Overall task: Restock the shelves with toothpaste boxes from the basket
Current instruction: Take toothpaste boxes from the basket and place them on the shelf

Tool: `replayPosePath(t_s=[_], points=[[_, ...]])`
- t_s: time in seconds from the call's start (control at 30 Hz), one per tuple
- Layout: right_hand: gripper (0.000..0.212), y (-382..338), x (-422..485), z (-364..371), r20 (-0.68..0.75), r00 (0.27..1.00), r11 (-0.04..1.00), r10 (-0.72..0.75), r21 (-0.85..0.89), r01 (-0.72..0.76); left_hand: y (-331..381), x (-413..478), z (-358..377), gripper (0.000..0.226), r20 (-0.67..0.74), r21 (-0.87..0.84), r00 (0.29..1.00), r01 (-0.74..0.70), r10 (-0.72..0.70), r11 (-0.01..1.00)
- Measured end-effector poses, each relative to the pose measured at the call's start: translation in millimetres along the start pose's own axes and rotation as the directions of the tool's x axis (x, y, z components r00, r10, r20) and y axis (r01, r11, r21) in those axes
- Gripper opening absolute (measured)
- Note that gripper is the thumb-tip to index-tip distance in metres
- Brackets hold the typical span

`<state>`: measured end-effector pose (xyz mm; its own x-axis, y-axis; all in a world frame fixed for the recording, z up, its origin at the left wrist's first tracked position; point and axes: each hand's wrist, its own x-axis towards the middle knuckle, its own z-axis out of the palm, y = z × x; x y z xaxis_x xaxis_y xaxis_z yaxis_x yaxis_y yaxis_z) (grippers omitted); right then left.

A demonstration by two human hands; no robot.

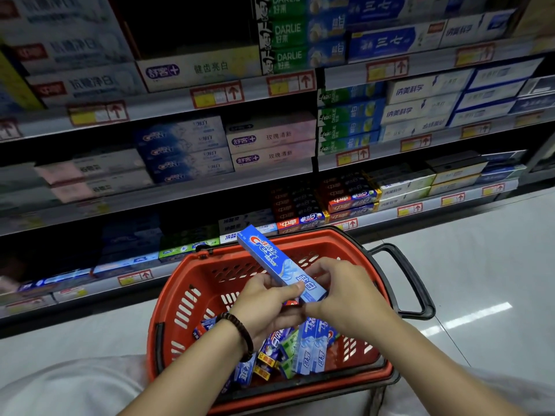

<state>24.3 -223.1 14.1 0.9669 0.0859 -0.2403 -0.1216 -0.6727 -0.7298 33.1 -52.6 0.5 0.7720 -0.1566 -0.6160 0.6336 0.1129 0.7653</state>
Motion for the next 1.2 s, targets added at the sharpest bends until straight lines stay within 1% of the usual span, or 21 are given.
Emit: replayPosePath(t_s=[0.07, 0.17, 0.27, 0.4, 0.57, 0.63, 0.7, 0.83, 0.93, 1.1, 1.2], points=[[0.042, -1, 1, -1, -0.033, 0.999, 1.000, -0.007, 0.024, 0.008, 6, -2, -3, 0.035, 0.015, 0.039, 1.000, -0.016, 0.016, 0.999], [0.049, -5, 1, -6, -0.086, 0.995, 0.999, -0.045, 0.015, 0.047, 18, -2, -11, 0.028, 0.035, 0.072, 0.998, -0.045, 0.042, 0.996], [0.052, -9, 0, -13, -0.146, 0.987, 0.998, -0.067, 0.006, 0.068, 34, 2, -26, 0.026, -0.062, 0.024, 0.991, -0.116, 0.117, 0.993], [0.052, -10, 0, -17, -0.170, 0.982, 0.995, -0.081, 0.039, 0.088, 63, 4, -51, 0.024, -0.181, -0.050, 0.966, -0.198, 0.186, 0.979], [0.049, -13, 1, -17, -0.172, 0.981, 0.993, -0.091, 0.058, 0.102, 79, 0, -72, 0.025, -0.283, -0.006, 0.927, -0.257, 0.245, 0.966], [0.049, -13, 3, -15, -0.163, 0.983, 0.993, -0.082, 0.065, 0.094, 75, 0, -77, 0.023, -0.295, 0.023, 0.923, -0.250, 0.245, 0.968], [0.049, -13, 5, -13, -0.162, 0.984, 0.994, -0.078, 0.059, 0.089, 69, -1, -79, 0.020, -0.288, 0.011, 0.931, -0.231, 0.225, 0.973], [0.048, -15, 11, -9, -0.165, 0.983, 0.995, -0.083, 0.043, 0.091, 61, -3, -85, 0.019, -0.292, -0.124, 0.943, -0.204, 0.161, 0.971], [0.047, -18, 16, -6, -0.184, 0.979, 0.994, -0.085, 0.047, 0.095, 62, -6, -91, 0.021, -0.294, -0.175, 0.943, -0.215, 0.157, 0.961], [0.046, -30, 26, -1, -0.285, 0.955, 0.988, -0.081, 0.101, 0.114, 68, -14, -98, 0.016, -0.319, -0.240, 0.933, -0.249, 0.166, 0.938], [0.043, -39, 31, 2, -0.332, 0.942, 0.978, -0.045, 0.177, 0.109, 70, -16, -104, 0.022, -0.346, -0.269, 0.922, -0.276, 0.175, 0.923]])
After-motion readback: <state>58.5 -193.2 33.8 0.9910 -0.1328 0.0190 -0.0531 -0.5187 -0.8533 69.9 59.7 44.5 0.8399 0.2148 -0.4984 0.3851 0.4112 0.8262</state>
